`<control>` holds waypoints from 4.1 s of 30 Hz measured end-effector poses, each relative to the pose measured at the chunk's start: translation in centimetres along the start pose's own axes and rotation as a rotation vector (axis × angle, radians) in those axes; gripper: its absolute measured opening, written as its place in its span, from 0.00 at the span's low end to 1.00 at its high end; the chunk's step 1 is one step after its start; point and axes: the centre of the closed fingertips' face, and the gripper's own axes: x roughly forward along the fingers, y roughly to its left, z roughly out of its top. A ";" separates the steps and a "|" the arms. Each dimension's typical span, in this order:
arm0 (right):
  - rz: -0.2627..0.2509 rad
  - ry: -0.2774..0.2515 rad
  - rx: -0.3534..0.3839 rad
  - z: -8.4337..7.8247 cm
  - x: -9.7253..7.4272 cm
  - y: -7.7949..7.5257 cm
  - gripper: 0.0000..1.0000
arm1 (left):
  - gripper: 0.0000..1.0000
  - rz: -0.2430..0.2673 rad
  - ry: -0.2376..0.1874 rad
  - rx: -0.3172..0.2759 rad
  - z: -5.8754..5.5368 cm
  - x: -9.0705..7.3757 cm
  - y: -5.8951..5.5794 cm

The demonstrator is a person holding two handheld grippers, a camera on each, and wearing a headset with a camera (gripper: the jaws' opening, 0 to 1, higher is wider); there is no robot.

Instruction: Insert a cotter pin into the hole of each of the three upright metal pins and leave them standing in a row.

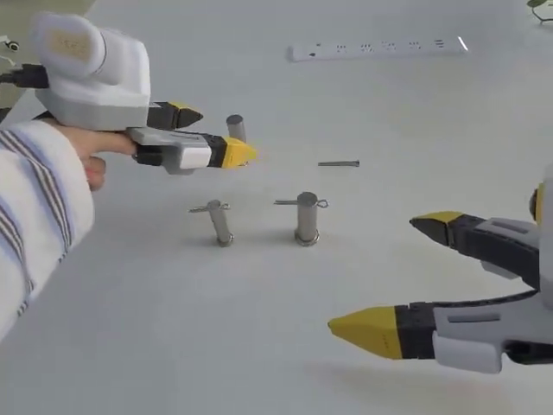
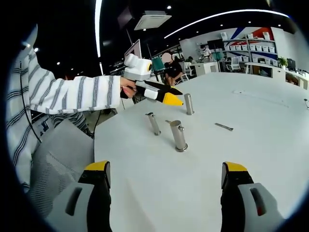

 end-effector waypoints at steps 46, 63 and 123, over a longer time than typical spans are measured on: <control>0.021 0.000 0.031 -0.7 0.4 0.3 0.88 | 0.10 -0.038 0.033 0.048 -0.2 3.3 0.1; 0.007 -0.023 0.047 0.2 0.3 0.4 0.95 | 0.09 0.021 0.083 0.064 0.1 -1.5 2.0; 0.039 0.037 0.006 0.9 -0.8 2.2 0.98 | 0.10 -0.272 0.038 0.189 -1.7 -7.2 -16.9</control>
